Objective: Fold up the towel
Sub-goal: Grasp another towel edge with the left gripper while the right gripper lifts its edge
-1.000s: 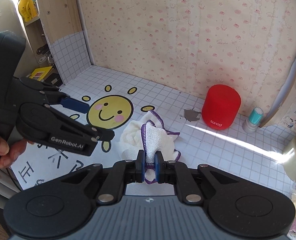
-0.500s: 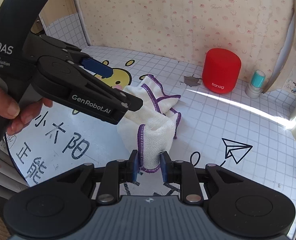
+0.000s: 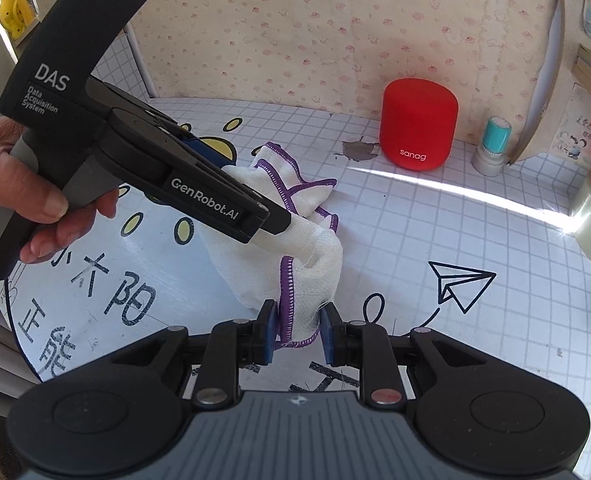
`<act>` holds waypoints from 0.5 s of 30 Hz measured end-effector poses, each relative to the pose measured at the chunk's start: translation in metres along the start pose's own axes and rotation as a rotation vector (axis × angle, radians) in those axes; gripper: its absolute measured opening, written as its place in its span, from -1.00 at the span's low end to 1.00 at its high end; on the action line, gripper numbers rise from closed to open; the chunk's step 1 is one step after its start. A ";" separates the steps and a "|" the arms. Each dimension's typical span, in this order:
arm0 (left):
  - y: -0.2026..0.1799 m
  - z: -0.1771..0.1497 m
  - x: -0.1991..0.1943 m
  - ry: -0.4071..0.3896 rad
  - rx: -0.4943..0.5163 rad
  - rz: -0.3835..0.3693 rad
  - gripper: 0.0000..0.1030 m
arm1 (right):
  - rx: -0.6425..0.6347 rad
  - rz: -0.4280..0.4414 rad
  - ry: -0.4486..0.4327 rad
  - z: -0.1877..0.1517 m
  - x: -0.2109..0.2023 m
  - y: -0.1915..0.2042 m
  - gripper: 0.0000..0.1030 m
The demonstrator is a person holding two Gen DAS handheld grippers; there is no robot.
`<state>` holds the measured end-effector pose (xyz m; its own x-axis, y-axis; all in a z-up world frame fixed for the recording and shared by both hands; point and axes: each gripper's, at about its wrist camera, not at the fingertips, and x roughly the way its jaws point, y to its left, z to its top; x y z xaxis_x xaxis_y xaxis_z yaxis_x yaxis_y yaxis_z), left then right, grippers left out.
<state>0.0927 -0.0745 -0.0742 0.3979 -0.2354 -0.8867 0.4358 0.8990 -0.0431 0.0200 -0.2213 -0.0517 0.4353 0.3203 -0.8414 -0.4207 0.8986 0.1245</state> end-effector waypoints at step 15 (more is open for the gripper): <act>0.005 0.005 -0.018 -0.055 -0.042 0.019 -0.67 | -0.023 -0.039 -0.040 0.021 -0.003 -0.002 -0.77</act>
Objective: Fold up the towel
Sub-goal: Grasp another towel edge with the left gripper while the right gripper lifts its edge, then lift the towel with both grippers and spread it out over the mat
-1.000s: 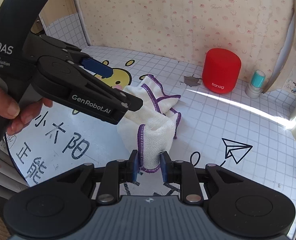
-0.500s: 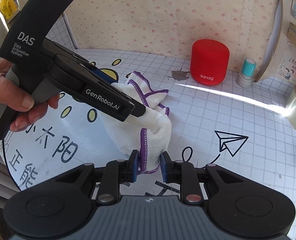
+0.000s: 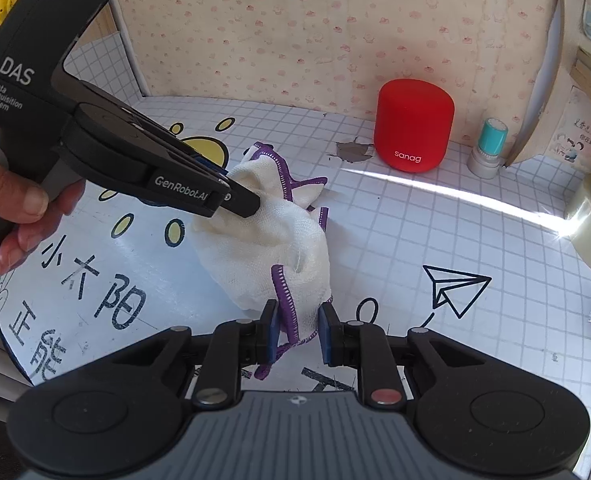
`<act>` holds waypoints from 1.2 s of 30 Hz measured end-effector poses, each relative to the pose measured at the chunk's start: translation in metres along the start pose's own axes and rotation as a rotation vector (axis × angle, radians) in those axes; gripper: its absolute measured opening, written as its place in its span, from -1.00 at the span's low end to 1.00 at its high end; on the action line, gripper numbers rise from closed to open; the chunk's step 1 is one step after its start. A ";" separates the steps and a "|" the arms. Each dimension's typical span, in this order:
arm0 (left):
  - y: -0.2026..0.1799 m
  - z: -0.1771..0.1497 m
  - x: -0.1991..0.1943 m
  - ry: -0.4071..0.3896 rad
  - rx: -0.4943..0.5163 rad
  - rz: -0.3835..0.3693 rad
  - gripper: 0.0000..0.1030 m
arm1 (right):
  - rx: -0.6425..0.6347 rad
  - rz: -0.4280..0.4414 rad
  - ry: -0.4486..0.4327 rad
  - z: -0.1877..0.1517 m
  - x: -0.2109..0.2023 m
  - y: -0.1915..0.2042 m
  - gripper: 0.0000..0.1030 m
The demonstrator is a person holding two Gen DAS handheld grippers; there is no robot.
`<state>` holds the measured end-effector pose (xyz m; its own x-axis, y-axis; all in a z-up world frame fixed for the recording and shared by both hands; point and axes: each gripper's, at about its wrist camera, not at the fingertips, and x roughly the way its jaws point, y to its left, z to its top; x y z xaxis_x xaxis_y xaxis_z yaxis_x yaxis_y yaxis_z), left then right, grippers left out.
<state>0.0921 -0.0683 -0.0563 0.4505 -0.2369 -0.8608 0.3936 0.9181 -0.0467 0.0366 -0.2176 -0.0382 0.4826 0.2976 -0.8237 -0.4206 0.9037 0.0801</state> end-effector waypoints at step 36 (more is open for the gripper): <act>0.005 -0.057 -0.065 -0.020 0.057 0.139 0.01 | -0.118 -0.026 0.006 0.021 -0.007 0.028 -0.44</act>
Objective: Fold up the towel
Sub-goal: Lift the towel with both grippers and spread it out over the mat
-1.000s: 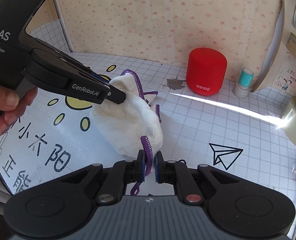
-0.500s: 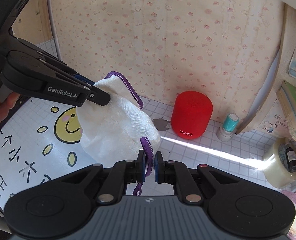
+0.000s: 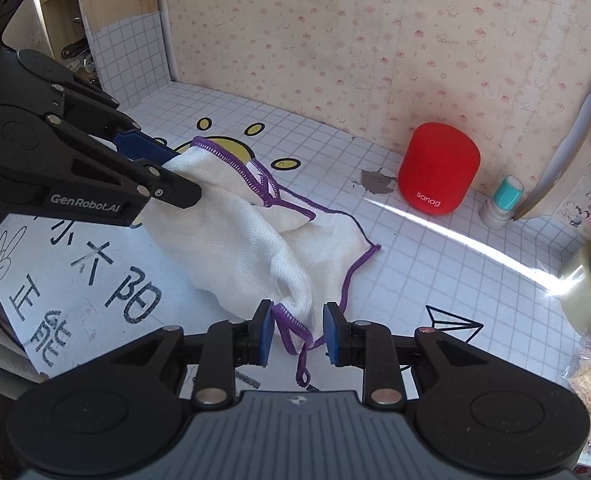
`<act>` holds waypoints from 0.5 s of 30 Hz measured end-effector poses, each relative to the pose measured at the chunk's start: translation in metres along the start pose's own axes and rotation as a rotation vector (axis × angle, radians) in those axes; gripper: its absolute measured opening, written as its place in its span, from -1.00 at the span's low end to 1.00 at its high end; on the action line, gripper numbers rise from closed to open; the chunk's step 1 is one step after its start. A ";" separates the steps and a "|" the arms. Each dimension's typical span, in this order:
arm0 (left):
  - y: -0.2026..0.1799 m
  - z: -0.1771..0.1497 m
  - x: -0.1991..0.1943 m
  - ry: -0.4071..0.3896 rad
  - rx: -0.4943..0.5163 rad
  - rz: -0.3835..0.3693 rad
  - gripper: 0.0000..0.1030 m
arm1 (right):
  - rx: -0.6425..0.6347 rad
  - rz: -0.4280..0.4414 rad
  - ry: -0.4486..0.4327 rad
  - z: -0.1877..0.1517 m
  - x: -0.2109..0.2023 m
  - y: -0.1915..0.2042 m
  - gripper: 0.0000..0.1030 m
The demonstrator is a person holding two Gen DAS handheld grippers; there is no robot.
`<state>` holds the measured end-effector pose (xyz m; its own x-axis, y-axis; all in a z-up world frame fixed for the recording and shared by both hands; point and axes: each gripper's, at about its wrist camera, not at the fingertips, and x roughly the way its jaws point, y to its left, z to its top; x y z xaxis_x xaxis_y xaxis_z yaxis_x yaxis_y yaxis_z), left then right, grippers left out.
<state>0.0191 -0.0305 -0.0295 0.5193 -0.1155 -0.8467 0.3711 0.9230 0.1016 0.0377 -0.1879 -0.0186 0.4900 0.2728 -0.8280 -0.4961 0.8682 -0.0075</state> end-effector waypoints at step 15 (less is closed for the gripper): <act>0.015 -0.025 -0.015 -0.030 -0.015 0.032 0.36 | -0.020 0.043 0.056 -0.015 0.007 0.030 -0.39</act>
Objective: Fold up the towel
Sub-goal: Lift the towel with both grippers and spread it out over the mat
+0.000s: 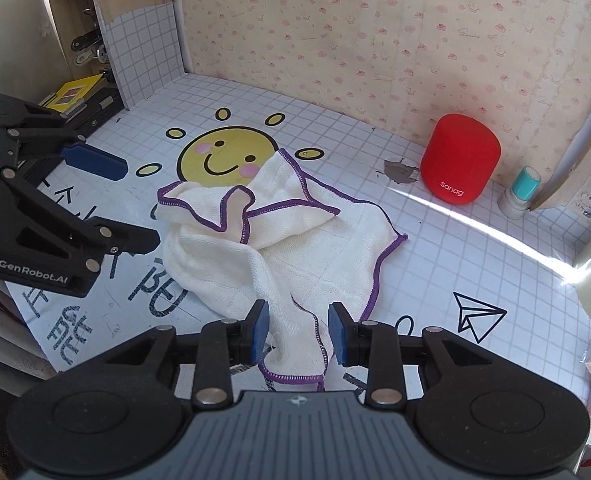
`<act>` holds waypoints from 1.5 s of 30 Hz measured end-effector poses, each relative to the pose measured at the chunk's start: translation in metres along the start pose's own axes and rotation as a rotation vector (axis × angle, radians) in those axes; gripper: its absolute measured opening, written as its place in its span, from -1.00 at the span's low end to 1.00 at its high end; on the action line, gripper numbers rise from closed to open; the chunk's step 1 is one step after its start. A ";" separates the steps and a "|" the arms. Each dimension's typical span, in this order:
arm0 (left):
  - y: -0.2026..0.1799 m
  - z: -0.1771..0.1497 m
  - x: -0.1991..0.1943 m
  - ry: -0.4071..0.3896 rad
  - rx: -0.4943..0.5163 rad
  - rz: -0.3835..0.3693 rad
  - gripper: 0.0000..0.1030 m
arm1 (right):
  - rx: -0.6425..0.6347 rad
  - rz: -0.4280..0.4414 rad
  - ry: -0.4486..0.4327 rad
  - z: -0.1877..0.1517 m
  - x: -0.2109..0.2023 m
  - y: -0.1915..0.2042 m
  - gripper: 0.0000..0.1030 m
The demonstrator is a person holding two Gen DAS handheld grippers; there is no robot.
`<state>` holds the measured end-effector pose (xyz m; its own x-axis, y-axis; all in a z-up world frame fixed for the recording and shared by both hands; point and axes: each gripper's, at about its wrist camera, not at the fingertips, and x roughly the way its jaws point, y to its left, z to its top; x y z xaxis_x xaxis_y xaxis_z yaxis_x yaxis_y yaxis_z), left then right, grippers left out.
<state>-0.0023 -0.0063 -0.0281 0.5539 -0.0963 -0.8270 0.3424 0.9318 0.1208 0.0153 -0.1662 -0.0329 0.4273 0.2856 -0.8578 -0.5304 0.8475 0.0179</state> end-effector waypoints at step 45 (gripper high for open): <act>0.002 -0.022 -0.008 0.088 -0.031 -0.172 -0.76 | -0.115 0.041 0.037 -0.028 -0.012 0.020 -0.90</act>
<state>-0.0224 0.0039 -0.0337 0.4200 -0.2249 -0.8792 0.4017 0.9148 -0.0421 -0.0209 -0.1649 -0.0367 0.3773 0.3001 -0.8761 -0.6280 0.7782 -0.0038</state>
